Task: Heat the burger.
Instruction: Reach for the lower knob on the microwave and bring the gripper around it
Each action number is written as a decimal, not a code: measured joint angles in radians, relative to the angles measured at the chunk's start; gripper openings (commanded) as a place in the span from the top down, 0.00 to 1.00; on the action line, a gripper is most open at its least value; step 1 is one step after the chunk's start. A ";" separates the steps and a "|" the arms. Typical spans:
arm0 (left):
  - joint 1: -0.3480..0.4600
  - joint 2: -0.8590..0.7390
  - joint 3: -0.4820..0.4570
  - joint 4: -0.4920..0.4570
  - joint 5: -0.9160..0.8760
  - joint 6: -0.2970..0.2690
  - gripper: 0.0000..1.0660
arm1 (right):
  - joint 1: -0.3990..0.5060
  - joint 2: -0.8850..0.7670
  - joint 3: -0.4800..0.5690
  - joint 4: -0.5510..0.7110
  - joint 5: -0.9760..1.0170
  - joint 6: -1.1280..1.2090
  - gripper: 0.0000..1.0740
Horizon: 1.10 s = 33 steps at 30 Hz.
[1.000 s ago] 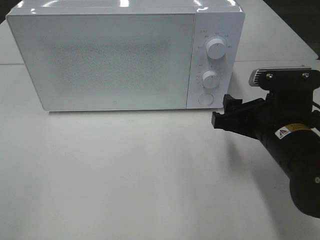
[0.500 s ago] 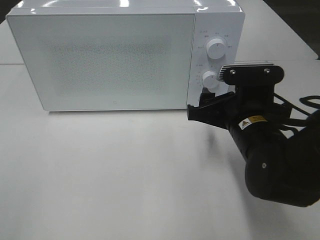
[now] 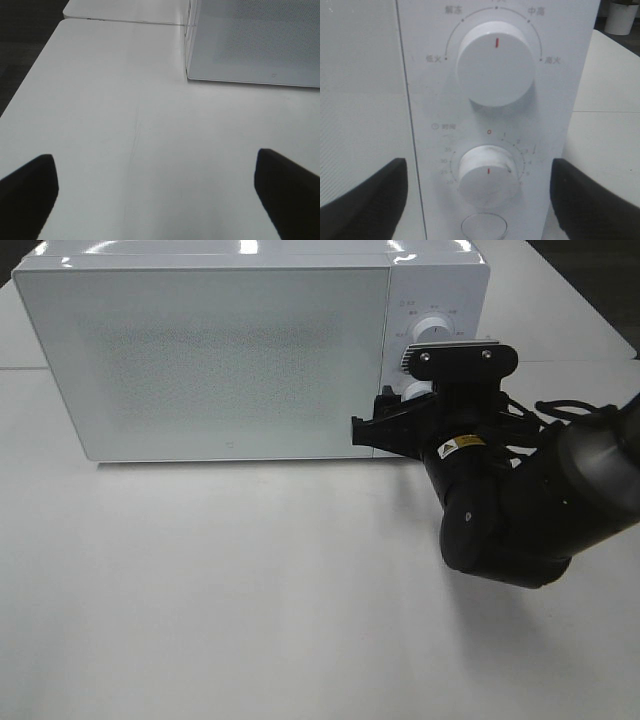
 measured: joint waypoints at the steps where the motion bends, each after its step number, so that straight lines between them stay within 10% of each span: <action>1: 0.000 0.000 0.000 0.000 0.000 0.000 0.06 | 0.000 0.000 0.000 0.000 0.000 0.000 0.30; 33: 0.000 0.000 0.000 0.000 0.000 0.000 0.06 | -0.067 0.115 -0.106 -0.049 0.036 -0.001 0.30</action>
